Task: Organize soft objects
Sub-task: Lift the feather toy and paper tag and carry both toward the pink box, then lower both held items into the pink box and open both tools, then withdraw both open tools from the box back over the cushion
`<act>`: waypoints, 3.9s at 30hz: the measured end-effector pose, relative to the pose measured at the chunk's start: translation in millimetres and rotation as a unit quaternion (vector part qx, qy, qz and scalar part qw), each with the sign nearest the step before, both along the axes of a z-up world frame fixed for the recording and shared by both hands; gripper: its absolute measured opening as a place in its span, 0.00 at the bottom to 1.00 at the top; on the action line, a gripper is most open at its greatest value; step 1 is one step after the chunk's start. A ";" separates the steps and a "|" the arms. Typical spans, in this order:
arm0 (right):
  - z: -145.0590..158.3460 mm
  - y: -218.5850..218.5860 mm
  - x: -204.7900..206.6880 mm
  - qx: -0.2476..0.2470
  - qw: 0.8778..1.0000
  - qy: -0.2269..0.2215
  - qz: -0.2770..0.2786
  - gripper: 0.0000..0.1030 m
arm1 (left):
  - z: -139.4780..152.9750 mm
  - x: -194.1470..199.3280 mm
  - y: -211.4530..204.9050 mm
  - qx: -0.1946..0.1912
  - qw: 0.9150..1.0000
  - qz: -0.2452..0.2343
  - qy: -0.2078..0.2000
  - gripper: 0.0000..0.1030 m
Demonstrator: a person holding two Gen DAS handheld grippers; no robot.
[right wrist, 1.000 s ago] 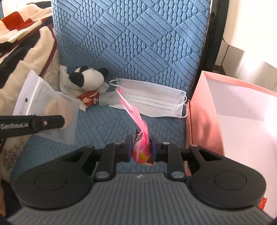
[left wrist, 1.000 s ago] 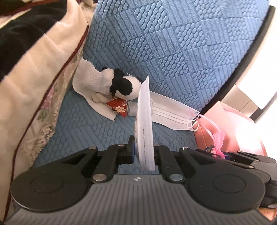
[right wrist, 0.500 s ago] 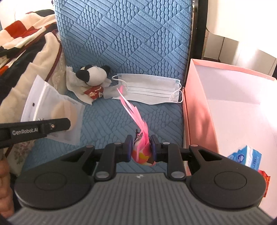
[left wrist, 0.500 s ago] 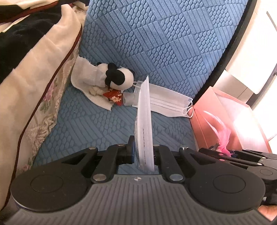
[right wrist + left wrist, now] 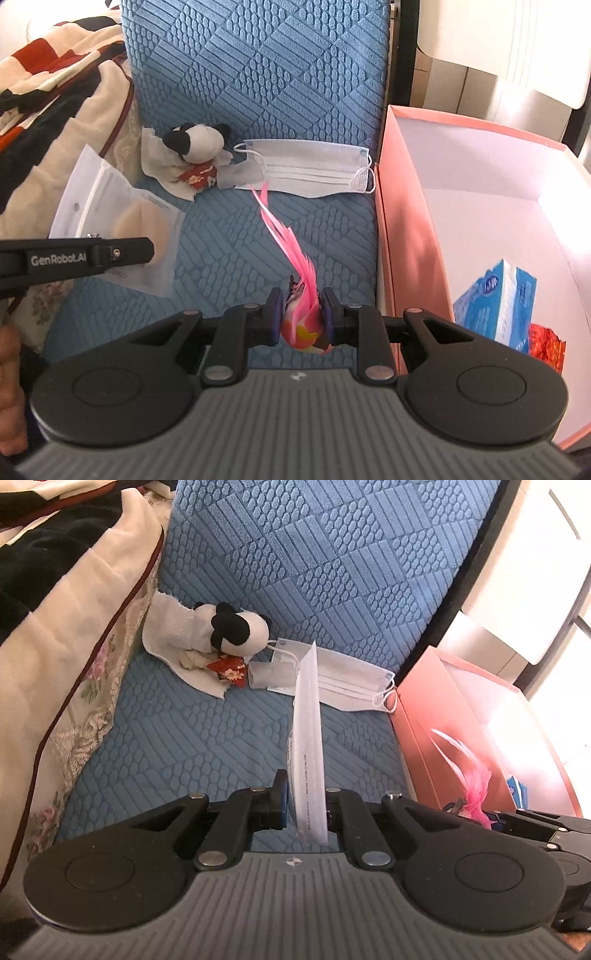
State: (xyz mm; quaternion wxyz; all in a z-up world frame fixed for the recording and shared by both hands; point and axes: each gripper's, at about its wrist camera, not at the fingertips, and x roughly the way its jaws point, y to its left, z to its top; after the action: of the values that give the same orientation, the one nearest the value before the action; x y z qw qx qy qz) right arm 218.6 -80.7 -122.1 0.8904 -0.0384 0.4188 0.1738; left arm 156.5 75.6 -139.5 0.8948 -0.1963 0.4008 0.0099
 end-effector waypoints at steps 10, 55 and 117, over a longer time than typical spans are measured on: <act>15.5 -18.5 -14.5 0.014 1.000 0.010 -0.010 0.25 | 15.3 -20.9 -14.0 -0.007 1.000 -0.018 -0.016 0.09; 136.2 -140.3 -7.8 0.057 0.990 -0.112 -0.067 0.25 | 151.5 44.1 -128.4 -0.048 0.990 -0.084 -0.099 0.09; 84.6 -244.0 -19.0 0.097 0.984 -0.073 -0.130 0.45 | 124.4 34.6 -226.6 0.013 0.988 -0.121 -0.093 0.53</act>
State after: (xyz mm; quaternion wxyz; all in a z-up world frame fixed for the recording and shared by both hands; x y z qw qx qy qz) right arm 199.6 -324.7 -37.5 0.9332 0.0902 0.3351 0.0933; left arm 191.1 -151.0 -15.1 0.9255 -0.1347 0.3361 -0.1111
